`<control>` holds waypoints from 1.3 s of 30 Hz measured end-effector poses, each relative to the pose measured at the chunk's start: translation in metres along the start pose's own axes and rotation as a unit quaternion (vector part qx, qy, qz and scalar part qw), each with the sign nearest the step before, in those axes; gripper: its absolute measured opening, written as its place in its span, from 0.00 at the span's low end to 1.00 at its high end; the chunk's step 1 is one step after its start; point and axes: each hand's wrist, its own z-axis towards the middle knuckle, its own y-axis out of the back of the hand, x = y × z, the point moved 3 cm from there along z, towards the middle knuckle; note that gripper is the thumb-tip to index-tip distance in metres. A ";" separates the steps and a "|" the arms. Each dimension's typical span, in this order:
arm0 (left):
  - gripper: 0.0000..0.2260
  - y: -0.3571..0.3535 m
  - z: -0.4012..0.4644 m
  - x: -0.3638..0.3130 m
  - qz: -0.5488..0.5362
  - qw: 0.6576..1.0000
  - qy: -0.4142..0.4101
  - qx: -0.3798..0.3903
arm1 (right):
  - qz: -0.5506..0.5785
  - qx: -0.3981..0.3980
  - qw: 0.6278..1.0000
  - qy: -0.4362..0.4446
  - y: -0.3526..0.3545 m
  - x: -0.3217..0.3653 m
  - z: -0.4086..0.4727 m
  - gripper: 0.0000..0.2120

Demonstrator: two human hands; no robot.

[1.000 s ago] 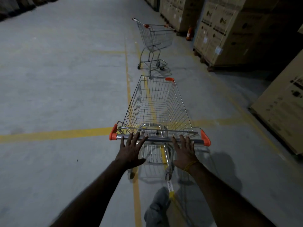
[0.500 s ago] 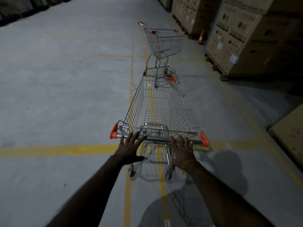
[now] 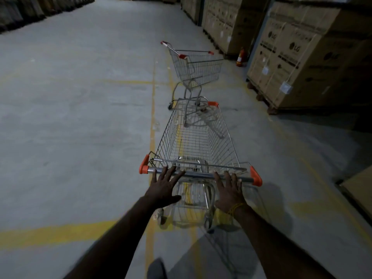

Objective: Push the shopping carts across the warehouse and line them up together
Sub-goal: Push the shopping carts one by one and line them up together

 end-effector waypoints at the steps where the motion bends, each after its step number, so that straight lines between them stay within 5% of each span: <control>1: 0.42 0.005 0.021 0.010 -0.002 1.000 -0.004 0.008 | -0.001 0.013 1.000 -0.004 0.006 0.000 0.021 0.54; 39: 0.37 0.140 0.717 0.270 -0.020 0.993 -0.117 0.018 | 0.072 0.010 0.990 -0.120 0.157 -0.043 0.682 0.54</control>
